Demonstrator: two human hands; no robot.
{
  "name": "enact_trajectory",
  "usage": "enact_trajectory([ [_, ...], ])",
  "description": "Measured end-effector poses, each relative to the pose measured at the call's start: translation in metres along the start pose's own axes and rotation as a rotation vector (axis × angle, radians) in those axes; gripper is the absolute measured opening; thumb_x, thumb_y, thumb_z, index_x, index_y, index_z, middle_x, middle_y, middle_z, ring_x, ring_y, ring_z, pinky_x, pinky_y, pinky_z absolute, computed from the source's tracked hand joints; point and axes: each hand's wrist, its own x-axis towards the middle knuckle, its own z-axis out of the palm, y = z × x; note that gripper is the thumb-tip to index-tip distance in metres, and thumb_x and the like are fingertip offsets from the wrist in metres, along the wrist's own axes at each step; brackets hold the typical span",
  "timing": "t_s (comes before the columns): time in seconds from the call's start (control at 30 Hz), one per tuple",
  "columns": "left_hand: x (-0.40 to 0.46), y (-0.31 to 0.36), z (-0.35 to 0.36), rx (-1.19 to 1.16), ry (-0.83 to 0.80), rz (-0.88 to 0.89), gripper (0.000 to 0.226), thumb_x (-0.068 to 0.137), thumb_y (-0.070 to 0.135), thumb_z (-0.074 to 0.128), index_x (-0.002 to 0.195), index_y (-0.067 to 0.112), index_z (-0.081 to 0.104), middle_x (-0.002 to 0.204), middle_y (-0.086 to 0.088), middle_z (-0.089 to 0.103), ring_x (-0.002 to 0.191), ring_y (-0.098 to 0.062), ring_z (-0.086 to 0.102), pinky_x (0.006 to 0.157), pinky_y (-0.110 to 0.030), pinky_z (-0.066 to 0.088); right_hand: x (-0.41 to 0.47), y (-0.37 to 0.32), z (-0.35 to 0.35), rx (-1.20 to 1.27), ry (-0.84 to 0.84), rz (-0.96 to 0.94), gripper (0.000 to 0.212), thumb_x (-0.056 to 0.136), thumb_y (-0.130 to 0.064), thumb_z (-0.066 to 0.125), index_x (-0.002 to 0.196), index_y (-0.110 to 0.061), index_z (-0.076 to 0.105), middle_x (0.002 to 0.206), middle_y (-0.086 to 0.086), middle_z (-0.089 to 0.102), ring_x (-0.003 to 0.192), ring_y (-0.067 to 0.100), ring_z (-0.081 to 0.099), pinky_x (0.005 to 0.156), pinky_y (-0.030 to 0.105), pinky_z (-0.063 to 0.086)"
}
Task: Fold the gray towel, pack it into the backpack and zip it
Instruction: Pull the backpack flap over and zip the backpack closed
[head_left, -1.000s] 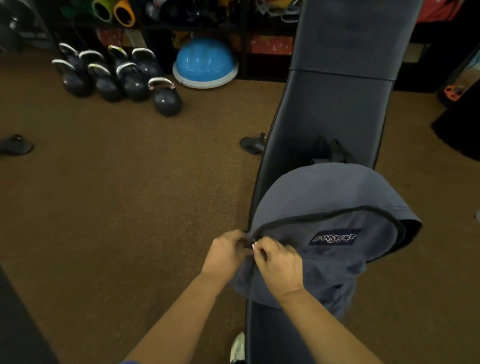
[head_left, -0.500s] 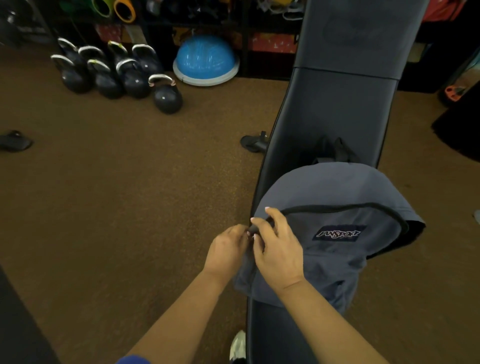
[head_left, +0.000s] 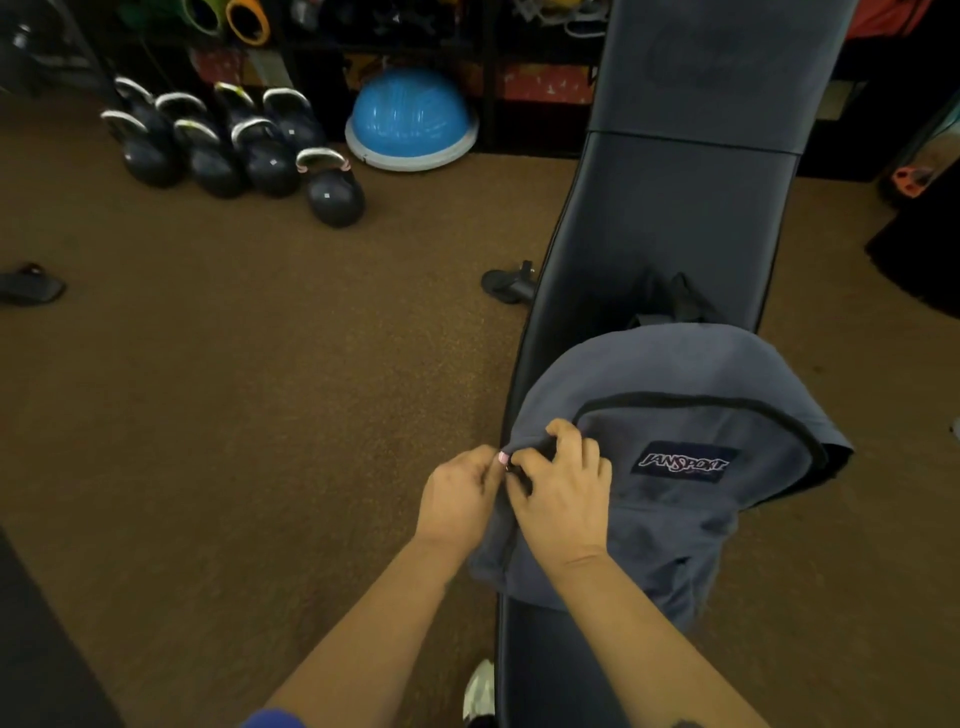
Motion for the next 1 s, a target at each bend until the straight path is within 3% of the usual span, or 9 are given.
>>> enact_trajectory([
  [0.2, -0.004, -0.001, -0.004, 0.097, 0.007, 0.058, 0.019, 0.093, 0.027, 0.051, 0.074, 0.02, 0.052, 0.065, 0.008, 0.05, 0.059, -0.007, 0.048, 0.055, -0.023, 0.038, 0.0, 0.002, 0.003, -0.053, 0.034, -0.033, 0.016, 0.062, -0.028, 0.084, 0.068, -0.023, 0.07, 0.108, 0.008, 0.062, 0.082, 0.028, 0.057, 0.065, 0.039, 0.047],
  [0.33, -0.008, 0.0, -0.004, 0.155, -0.048, 0.114, 0.016, 0.085, 0.027, 0.059, 0.09, 0.011, 0.058, 0.084, -0.001, 0.063, 0.075, -0.016, 0.06, 0.063, -0.028, 0.047, 0.001, -0.001, 0.003, -0.056, 0.069, -0.078, 0.015, 0.064, -0.028, 0.082, 0.068, -0.023, 0.069, 0.105, 0.005, 0.061, 0.086, 0.025, 0.053, 0.07, 0.039, 0.044],
  [0.47, -0.004, 0.001, 0.001, 0.145, -0.011, 0.008, 0.018, 0.085, 0.027, 0.059, 0.089, 0.01, 0.059, 0.086, -0.005, 0.066, 0.078, -0.021, 0.064, 0.068, -0.036, 0.053, 0.007, -0.002, 0.0, -0.054, 0.132, -0.155, 0.013, 0.067, -0.026, 0.08, 0.068, -0.02, 0.068, 0.094, 0.003, 0.06, 0.085, 0.021, 0.043, 0.074, 0.038, 0.03],
  [0.57, -0.002, -0.001, 0.001, 0.123, -0.019, -0.034, 0.02, 0.086, 0.035, 0.059, 0.088, 0.016, 0.06, 0.083, 0.0, 0.067, 0.075, -0.016, 0.065, 0.068, -0.038, 0.055, 0.016, 0.004, -0.006, -0.051, 0.207, -0.167, 0.016, 0.079, -0.029, 0.06, 0.068, -0.02, 0.069, 0.088, 0.002, 0.06, 0.084, 0.02, 0.039, 0.075, 0.037, 0.027],
  [0.63, -0.001, -0.001, 0.001, 0.128, -0.029, -0.055, 0.021, 0.086, 0.035, 0.06, 0.086, 0.014, 0.058, 0.083, 0.001, 0.066, 0.073, -0.014, 0.063, 0.063, -0.032, 0.053, 0.02, 0.007, -0.01, -0.055, 0.246, -0.179, 0.026, 0.081, -0.032, 0.049, 0.067, -0.021, 0.068, 0.085, 0.001, 0.06, 0.083, 0.019, 0.039, 0.075, 0.037, 0.027],
  [0.73, 0.0, 0.002, -0.001, 0.176, -0.034, -0.057, 0.019, 0.088, 0.035, 0.059, 0.082, 0.018, 0.053, 0.08, 0.002, 0.065, 0.069, -0.011, 0.059, 0.054, -0.018, 0.037, 0.02, 0.016, -0.012, -0.077, 0.29, -0.202, 0.023, 0.082, -0.031, 0.052, 0.067, -0.022, 0.067, 0.081, -0.002, 0.061, 0.083, 0.019, 0.04, 0.076, 0.038, 0.027],
  [1.0, 0.003, 0.01, -0.007, 0.264, -0.083, -0.023, 0.021, 0.088, 0.037, 0.057, 0.081, 0.02, 0.047, 0.09, -0.003, 0.064, 0.084, -0.022, 0.062, 0.061, -0.025, 0.037, -0.003, 0.025, -0.015, -0.058, 0.341, -0.038, 0.026, 0.083, -0.036, 0.05, 0.064, -0.024, 0.065, 0.067, -0.006, 0.06, 0.077, 0.017, 0.043, 0.076, 0.037, 0.025],
])
